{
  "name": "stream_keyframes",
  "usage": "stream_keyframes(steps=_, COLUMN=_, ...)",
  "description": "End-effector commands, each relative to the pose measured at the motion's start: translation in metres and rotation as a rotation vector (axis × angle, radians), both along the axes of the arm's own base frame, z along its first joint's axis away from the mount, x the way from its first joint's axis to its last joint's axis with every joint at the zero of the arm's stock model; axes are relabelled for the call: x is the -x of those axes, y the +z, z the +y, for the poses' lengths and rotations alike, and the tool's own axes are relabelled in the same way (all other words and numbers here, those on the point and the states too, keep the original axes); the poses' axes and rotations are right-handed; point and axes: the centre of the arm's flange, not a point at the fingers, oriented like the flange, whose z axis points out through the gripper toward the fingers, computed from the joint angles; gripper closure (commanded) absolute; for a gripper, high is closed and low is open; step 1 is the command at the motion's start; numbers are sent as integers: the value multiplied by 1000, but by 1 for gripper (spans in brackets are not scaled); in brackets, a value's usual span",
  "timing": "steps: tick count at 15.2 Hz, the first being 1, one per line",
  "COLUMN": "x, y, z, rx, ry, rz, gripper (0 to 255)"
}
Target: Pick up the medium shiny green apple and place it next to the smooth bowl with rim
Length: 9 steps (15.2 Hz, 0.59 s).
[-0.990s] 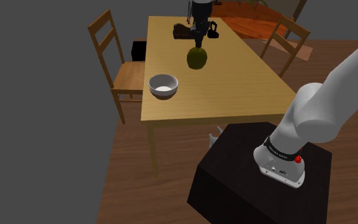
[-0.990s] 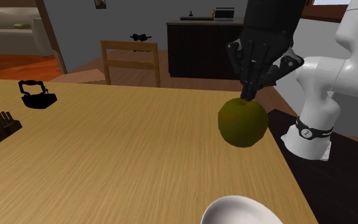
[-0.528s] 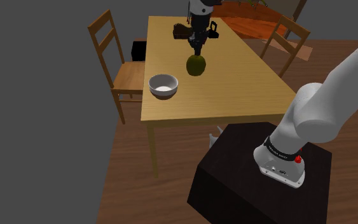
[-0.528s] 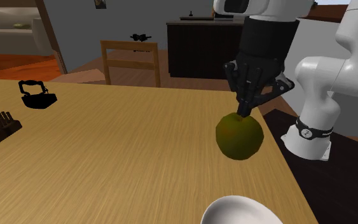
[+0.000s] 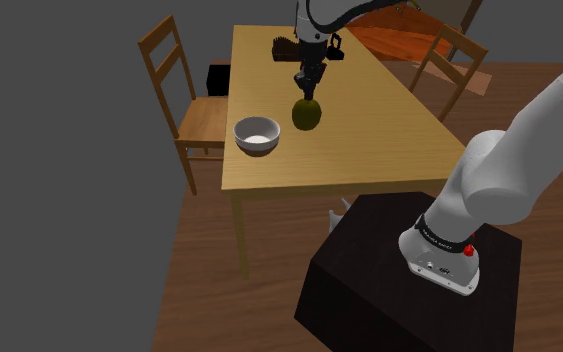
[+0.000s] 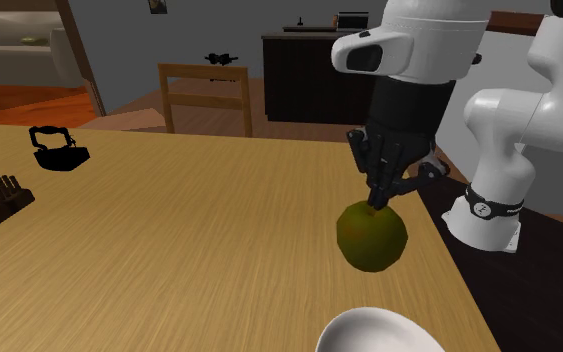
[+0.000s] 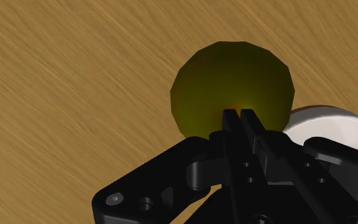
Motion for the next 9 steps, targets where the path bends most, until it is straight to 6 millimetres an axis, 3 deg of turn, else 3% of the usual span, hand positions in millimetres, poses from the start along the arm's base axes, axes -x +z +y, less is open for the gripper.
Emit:
stream_keyframes(steps=1, x=0, y=-11, z=1, rx=0, ry=0, rz=-1, gripper=255)
stream_keyframes(steps=9, x=0, y=-54, z=1, rx=0, ry=0, rz=-1, gripper=255)
